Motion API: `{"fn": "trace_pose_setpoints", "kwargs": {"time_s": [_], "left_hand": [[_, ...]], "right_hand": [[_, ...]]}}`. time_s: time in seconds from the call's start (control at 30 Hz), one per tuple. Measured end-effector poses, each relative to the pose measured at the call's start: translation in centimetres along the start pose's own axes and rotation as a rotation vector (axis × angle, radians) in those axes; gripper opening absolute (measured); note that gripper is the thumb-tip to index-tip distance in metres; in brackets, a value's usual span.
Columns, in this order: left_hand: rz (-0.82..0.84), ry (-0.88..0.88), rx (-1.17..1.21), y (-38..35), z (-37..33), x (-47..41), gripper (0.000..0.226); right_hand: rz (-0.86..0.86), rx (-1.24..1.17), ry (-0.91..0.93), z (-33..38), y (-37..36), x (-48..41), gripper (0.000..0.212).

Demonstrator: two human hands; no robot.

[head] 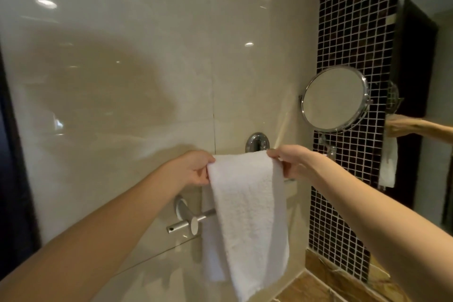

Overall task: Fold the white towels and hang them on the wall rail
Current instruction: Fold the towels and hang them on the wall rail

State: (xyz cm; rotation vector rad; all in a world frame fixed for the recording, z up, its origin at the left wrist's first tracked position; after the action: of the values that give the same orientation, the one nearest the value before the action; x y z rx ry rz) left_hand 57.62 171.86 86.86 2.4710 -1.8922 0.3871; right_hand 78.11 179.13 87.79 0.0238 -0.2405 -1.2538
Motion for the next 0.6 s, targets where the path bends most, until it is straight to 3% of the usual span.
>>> {"fn": "trace_pose_setpoints", "kwargs": {"time_s": [0.13, 0.27, 0.4, 0.6], "left_hand": [[-0.026, 0.015, -0.061, -0.2, 0.7, 0.3, 0.018], [-0.054, -0.059, -0.132, -0.8, 0.7, 1.5, 0.008], [-0.180, -0.198, -0.401, -1.1, 1.2, 2.0, 0.020], [-0.222, -0.301, -0.797, -1.0, 2.4, 1.8, 0.035]], "right_hand": [[-0.174, -0.001, 0.095, -0.4, -0.2, -0.9, 0.024], [-0.197, 0.005, 0.111, -1.2, 0.1, -1.9, 0.029], [-0.196, 0.046, 0.116, -1.7, 0.0, -2.3, 0.032], [-0.219, 0.093, 0.105, -2.2, 0.1, -2.6, 0.037]]}}
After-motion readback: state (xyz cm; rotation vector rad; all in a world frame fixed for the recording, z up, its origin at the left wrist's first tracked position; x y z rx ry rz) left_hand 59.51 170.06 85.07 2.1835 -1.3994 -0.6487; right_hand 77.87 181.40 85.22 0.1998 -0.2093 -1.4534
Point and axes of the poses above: each hand's wrist, its own x-axis away from the middle knuckle, its own y-axis out of the back of the hand, z = x × y, the point moved 3 cm from there along -x, towards the middle knuckle, and after that the axes turned 4 degrees about x, right-handed, at the moved point
